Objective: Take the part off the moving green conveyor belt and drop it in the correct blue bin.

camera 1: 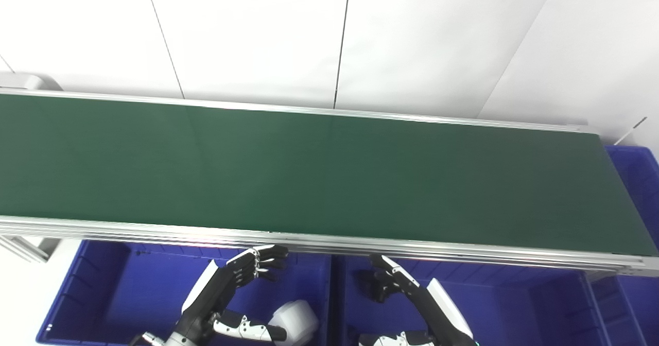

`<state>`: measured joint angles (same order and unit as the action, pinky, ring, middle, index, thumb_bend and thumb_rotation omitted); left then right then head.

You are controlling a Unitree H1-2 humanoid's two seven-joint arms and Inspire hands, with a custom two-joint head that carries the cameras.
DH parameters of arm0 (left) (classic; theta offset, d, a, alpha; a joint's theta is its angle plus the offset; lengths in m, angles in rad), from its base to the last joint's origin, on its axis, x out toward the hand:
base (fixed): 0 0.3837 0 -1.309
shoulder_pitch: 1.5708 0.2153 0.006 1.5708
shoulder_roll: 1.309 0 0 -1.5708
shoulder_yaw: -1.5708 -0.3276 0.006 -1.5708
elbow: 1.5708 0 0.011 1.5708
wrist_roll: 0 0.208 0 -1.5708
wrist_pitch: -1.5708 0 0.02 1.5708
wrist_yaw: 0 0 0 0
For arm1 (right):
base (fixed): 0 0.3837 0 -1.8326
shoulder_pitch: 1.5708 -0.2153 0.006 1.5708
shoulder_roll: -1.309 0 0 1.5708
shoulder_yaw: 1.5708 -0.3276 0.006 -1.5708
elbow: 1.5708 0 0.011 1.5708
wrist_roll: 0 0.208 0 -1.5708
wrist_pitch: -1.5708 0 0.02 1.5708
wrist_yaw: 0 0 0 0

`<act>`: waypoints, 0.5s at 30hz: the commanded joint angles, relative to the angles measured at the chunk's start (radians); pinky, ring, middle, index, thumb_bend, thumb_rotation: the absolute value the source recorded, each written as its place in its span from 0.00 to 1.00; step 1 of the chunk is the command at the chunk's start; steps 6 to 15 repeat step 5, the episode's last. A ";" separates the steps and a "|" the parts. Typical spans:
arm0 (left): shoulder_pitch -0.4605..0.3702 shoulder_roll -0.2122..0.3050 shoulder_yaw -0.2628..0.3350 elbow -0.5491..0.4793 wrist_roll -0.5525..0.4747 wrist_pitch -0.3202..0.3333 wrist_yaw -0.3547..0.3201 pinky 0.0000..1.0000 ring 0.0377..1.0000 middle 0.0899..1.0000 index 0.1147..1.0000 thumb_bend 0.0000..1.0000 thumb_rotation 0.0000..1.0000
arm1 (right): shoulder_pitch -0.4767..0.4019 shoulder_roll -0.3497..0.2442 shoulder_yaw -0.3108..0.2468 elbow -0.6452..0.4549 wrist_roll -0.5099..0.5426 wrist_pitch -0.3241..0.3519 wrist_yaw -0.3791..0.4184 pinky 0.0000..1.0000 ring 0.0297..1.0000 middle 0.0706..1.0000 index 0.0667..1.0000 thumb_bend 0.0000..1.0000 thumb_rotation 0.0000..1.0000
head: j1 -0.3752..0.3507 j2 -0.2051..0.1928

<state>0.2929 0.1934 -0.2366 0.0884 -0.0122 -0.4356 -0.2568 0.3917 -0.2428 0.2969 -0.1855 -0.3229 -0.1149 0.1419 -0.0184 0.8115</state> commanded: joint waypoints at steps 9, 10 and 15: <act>-0.006 0.005 -0.002 -0.025 -0.004 -0.014 -0.017 0.67 0.75 0.80 0.77 0.86 0.16 | 0.009 0.012 -0.009 -0.007 0.019 -0.074 -0.023 0.78 0.86 0.92 0.94 0.79 0.40 | 0.012 -0.001; -0.006 0.005 -0.002 -0.025 -0.004 -0.014 -0.017 0.67 0.75 0.80 0.77 0.86 0.16 | 0.009 0.012 -0.009 -0.007 0.019 -0.074 -0.023 0.78 0.86 0.92 0.94 0.79 0.40 | 0.012 -0.001; -0.006 0.005 -0.002 -0.025 -0.004 -0.014 -0.017 0.67 0.75 0.80 0.77 0.86 0.16 | 0.009 0.012 -0.009 -0.007 0.019 -0.074 -0.023 0.78 0.86 0.92 0.94 0.79 0.40 | 0.012 -0.001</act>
